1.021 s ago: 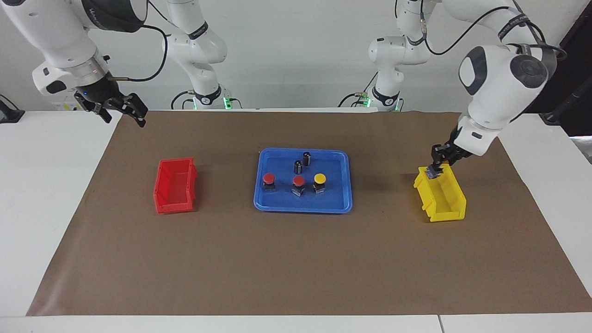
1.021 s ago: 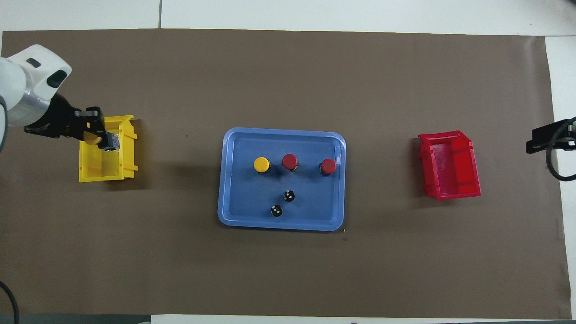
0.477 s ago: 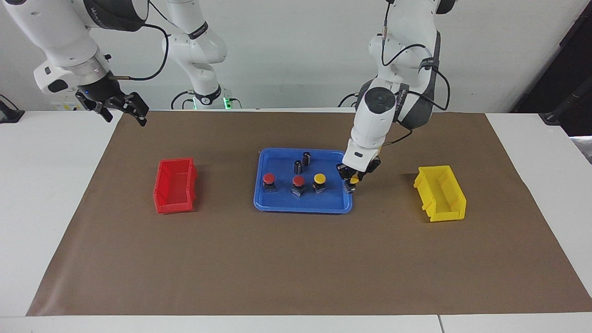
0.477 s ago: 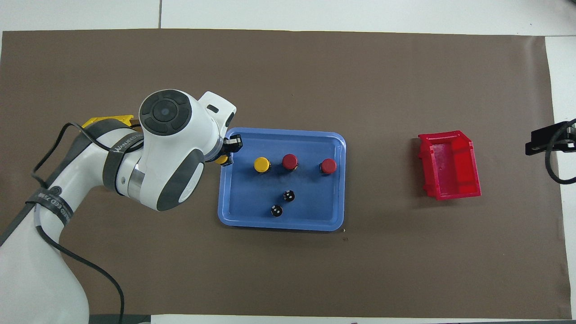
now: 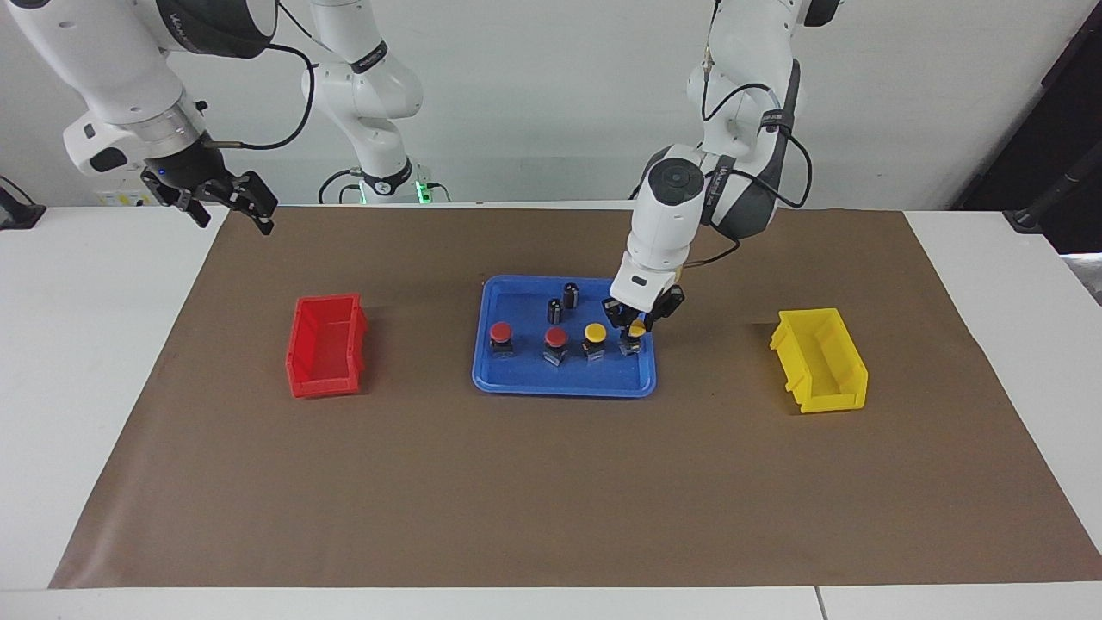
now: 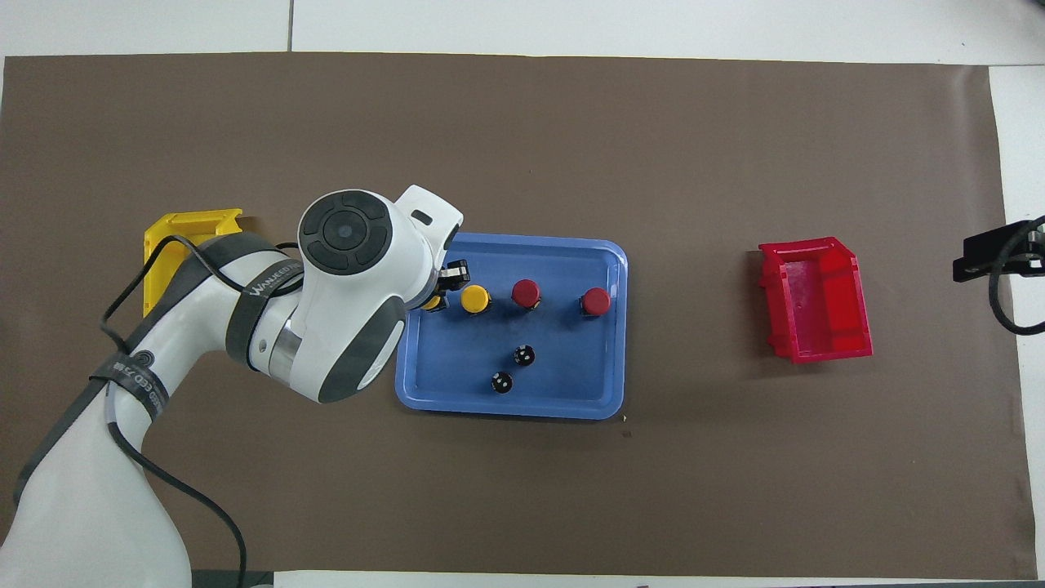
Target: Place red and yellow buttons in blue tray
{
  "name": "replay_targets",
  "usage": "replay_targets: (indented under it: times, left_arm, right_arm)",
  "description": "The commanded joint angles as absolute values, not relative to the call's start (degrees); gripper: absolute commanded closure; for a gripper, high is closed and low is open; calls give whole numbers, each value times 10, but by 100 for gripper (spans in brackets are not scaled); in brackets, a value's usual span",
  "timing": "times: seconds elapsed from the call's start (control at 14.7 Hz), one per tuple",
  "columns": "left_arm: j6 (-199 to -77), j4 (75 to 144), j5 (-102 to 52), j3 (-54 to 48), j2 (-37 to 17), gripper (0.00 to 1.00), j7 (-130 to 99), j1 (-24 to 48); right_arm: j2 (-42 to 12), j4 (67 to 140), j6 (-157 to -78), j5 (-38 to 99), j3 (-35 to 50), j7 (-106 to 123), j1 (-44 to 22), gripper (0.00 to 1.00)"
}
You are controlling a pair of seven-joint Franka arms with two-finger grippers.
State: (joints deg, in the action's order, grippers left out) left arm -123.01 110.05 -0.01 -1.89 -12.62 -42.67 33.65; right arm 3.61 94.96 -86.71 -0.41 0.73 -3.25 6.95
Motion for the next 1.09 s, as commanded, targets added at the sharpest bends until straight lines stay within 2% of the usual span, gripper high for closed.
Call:
replay_targets:
  times: [0.0, 0.14, 0.48, 0.54, 0.61, 0.68, 0.75, 0.82, 0.95, 1.02]
  left_arm:
    - [-1255, 1111, -6, -9, -142, 98, -436, 351]
    - [-1246, 1109, -5, -8, -143, 91, -431, 343]
    - [-1239, 1104, -2, -6, -144, 91, -429, 338]
    - [-1239, 1104, -2, -6, -143, 89, -426, 332]
    - [-1236, 1104, -2, -6, -142, 83, -418, 330]
    - [-1231, 1102, -2, -6, -142, 65, -415, 330]
    - [-1224, 1098, -2, -6, -142, 39, -416, 327]
    - [-1197, 1085, -2, -4, -136, 22, -415, 326]
    - [-1095, 1025, -1, -4, -121, 0, -392, 304]
    - [-1049, 1000, -3, -3, -106, 0, -364, 294]
  right_arm:
    - [50, 967, -875, -1, 10, -33, 72, 0]
    - [50, 967, -875, -1, 10, -33, 72, 0]
    - [50, 967, -875, -1, 10, -33, 72, 0]
    - [50, 967, -875, 0, 10, -33, 72, 0]
    - [50, 967, -875, -1, 10, -33, 72, 0]
    - [50, 967, -875, -1, 10, -33, 72, 0]
    - [50, 967, -875, -1, 10, -33, 72, 0]
    - [50, 967, -875, -1, 10, -33, 72, 0]
    - [50, 967, -875, -1, 10, -33, 72, 0]
    - [50, 967, -875, 0, 10, -33, 72, 0]
